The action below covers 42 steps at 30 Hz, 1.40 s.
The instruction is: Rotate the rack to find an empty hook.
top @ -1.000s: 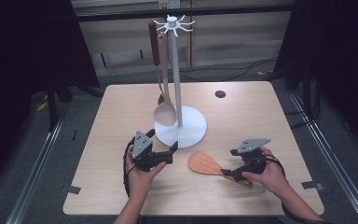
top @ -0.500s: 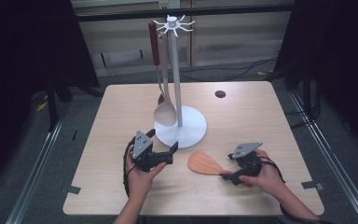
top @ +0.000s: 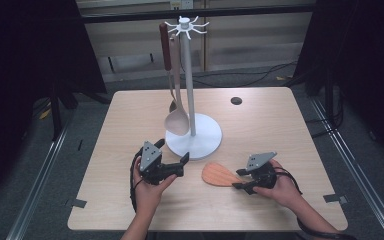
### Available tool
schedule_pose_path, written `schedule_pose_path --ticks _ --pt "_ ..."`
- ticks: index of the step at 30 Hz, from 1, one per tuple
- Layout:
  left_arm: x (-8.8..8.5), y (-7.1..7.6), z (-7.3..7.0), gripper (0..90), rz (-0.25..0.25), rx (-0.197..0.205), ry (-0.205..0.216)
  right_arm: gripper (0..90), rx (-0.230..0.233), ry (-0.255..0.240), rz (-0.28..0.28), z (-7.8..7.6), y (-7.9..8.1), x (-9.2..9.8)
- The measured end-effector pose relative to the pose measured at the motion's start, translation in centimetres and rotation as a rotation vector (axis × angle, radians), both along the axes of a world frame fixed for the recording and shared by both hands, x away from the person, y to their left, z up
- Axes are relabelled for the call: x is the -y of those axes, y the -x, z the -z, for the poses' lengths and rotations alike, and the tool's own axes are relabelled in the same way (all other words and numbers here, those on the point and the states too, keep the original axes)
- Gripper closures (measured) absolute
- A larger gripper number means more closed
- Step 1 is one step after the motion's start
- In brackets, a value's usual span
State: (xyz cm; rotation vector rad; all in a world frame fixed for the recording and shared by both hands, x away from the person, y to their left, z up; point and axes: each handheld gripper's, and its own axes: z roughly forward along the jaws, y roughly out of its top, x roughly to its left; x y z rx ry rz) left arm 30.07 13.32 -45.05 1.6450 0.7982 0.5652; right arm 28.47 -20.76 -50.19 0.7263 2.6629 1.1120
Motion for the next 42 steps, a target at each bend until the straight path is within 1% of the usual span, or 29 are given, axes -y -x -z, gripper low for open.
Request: schedule_pose_path --ticks 1,4,6,7,8,9,10,12,13,14,15,17,18,23,25,26,28,29,30,31,32,33,34,36,37,38,39,40,42 --pt "0.0 0.0 0.0 3.6 -0.003 0.001 0.0 57.8 0.002 0.004 -0.015 0.0 0.0 -0.1" --pt "0.0 0.1 0.1 3.6 -0.001 0.0 -0.008 59.5 0.001 0.014 -0.032 -0.2 -0.1 -0.4" --pt "0.0 0.2 0.1 3.6 -0.004 -0.001 -0.011 64.6 -0.004 0.015 -0.042 -0.3 -0.2 -0.5" --pt "-0.1 0.2 0.1 3.6 0.001 0.001 -0.013 67.1 -0.004 0.016 -0.058 -0.3 -0.2 -0.6" --pt "-0.2 0.3 0.0 3.6 -0.011 0.0 -0.019 67.8 -0.01 0.014 -0.06 -0.3 -0.2 -0.7" --pt "-0.2 0.4 0.0 3.6 -0.009 -0.003 -0.009 67.8 -0.007 0.02 -0.063 -0.3 -0.2 -0.9" --pt "-0.3 0.4 0.0 3.6 -0.009 0.002 -0.011 67.7 -0.002 0.022 -0.073 -0.3 -0.3 -1.0" --pt "-0.6 0.6 0.0 3.6 -0.011 0.0 -0.015 67.7 -0.004 0.032 -0.079 -0.4 -0.4 -1.5" --pt "-0.7 0.6 0.0 3.6 -0.016 0.0 -0.017 67.8 -0.004 0.028 -0.092 -0.4 -0.6 -1.7" --pt "-0.8 0.7 0.0 3.6 -0.022 0.0 -0.019 67.7 -0.002 0.034 -0.1 -0.4 -0.6 -1.9" --pt "-0.9 0.8 0.0 3.6 -0.022 0.001 -0.013 67.8 0.002 0.033 -0.115 -0.4 -0.8 -2.2" --pt "-1.3 0.9 0.0 3.6 -0.035 -0.001 -0.018 67.8 -0.003 0.033 -0.132 -0.4 -0.9 -2.7" --pt "-1.4 1.0 0.0 3.6 -0.041 -0.002 -0.018 67.8 0.002 0.032 -0.144 -0.4 -1.0 -3.0" --pt "-2.1 1.2 0.1 3.6 -0.051 -0.001 -0.019 67.8 0.004 0.02 -0.176 -0.3 -1.6 -4.7" --pt "-2.3 1.3 0.2 3.6 -0.055 -0.005 -0.028 67.9 0.012 0.016 -0.193 -0.3 -1.7 -5.5" --pt "-2.4 1.3 0.3 3.6 -0.061 -0.008 -0.032 67.9 0.012 0.013 -0.191 -0.2 -1.8 -5.8" --pt "-2.3 1.3 0.4 3.6 -0.054 -0.012 -0.034 67.4 0.019 0.006 -0.186 -0.1 -1.9 -6.1" --pt "-2.3 1.4 0.4 3.6 -0.051 -0.011 -0.036 63.1 0.013 0.003 -0.175 -0.1 -1.9 -6.3" --pt "-2.2 1.4 0.4 3.6 -0.045 -0.009 -0.031 51.3 0.014 0.008 -0.151 -0.1 -1.9 -6.3" --pt "-2.1 1.4 0.4 3.6 -0.047 -0.008 -0.036 43.8 0.025 0.025 -0.136 -0.1 -2.0 -6.2" --pt "-2.0 1.3 0.4 3.6 -0.036 -0.006 -0.035 46.7 0.028 0.029 -0.136 -0.2 -2.0 -6.0" --pt "-1.9 1.3 0.4 3.6 -0.041 -0.007 -0.032 46.2 0.024 0.028 -0.131 -0.2 -1.9 -5.8" --pt "-1.8 1.3 0.3 3.6 -0.038 -0.008 -0.039 43.7 0.029 0.03 -0.132 -0.2 -1.9 -5.5" --pt "-1.5 1.2 0.3 3.6 -0.027 -0.005 -0.038 45.2 0.024 0.032 -0.118 -0.3 -1.7 -4.8" --pt "-1.3 1.2 0.3 3.6 -0.024 -0.005 -0.039 44.8 0.018 0.024 -0.118 -0.4 -1.6 -4.5" --pt "-1.2 1.1 0.3 3.6 -0.02 -0.008 -0.038 43.9 0.022 0.023 -0.111 -0.5 -1.5 -4.1" --pt "-0.9 1.1 0.3 3.6 -0.021 -0.01 -0.038 43.9 0.023 0.025 -0.102 -0.6 -1.4 -3.8" --pt "-0.7 0.9 0.3 3.6 -0.008 -0.004 -0.036 44.5 0.018 0.03 -0.097 -0.7 -1.2 -3.5" --pt "-0.2 0.7 0.3 3.6 0.002 -0.007 -0.045 46.8 0.012 0.038 -0.1 -0.8 -0.8 -2.9"
